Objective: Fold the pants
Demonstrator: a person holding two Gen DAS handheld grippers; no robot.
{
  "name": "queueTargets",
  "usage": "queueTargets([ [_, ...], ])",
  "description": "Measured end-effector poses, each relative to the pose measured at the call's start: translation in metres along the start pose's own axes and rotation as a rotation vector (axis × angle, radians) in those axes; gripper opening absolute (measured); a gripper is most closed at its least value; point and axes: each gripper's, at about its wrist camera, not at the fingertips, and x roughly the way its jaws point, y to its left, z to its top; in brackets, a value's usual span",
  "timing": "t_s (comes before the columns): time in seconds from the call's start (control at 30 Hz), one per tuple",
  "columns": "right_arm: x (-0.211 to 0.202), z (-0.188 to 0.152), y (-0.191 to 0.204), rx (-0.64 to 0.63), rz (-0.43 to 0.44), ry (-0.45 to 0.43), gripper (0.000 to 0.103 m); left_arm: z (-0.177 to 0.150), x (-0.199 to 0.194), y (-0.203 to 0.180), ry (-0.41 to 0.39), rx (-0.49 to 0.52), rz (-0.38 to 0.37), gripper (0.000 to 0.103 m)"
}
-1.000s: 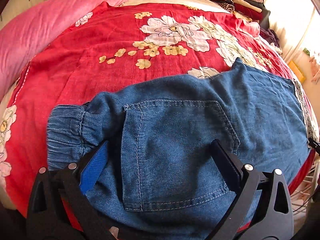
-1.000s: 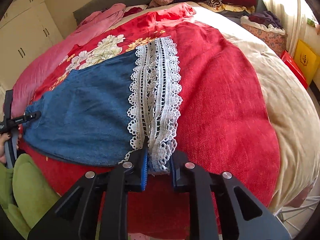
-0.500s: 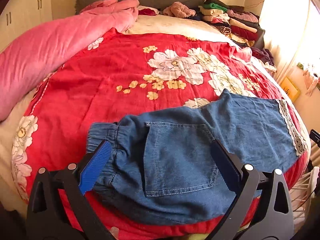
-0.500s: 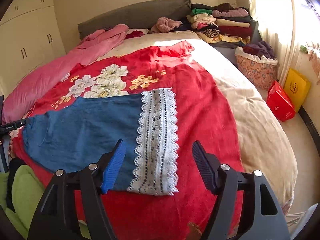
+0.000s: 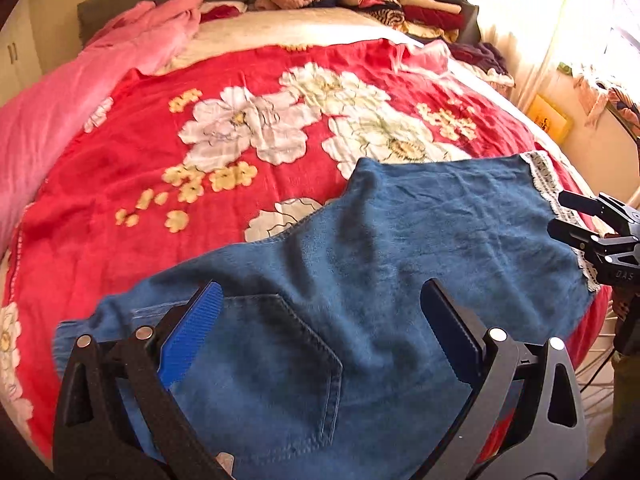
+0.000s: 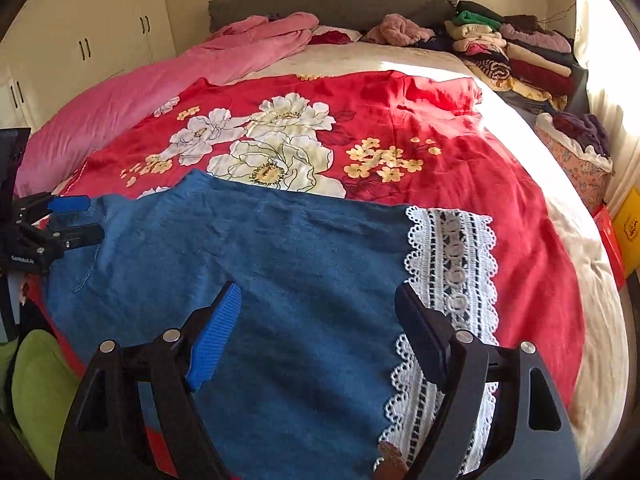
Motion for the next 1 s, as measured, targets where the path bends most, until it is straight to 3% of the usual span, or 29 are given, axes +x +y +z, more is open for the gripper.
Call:
queueTargets([
  [0.13,0.032,0.003,-0.012,0.028,-0.08,0.082,0.078,-0.002,0.021,0.013,0.03,0.007,0.098,0.093],
  [0.2,0.039,0.002,-0.022,0.08,-0.067,0.095,0.078,-0.006,0.028,0.024,0.046,-0.005,0.144,0.093],
  [0.33,0.04,0.001,-0.024,0.087,-0.069,0.088,0.077,-0.015,0.033,0.053,0.037,-0.088,0.077,0.094],
  [0.57,0.016,-0.001,-0.023,0.11,-0.033,0.031,0.078,-0.017,0.02,0.05,-0.013,-0.077,0.078,0.094],
  [0.77,-0.036,-0.02,-0.016,0.127,-0.008,-0.046,0.078,-0.014,-0.025,0.029,-0.097,-0.038,0.009,0.094],
  [0.8,-0.041,-0.023,-0.014,0.125,-0.002,-0.049,0.078,-0.016,-0.03,0.023,-0.098,-0.03,-0.011,0.094],
  [0.87,-0.051,-0.032,-0.006,0.112,0.014,-0.043,0.089,-0.02,-0.034,0.012,-0.086,-0.013,-0.036,0.094],
  [1.0,-0.054,-0.05,0.01,0.092,0.035,-0.017,0.09,-0.031,-0.026,-0.019,-0.037,0.077,-0.05,0.094],
])
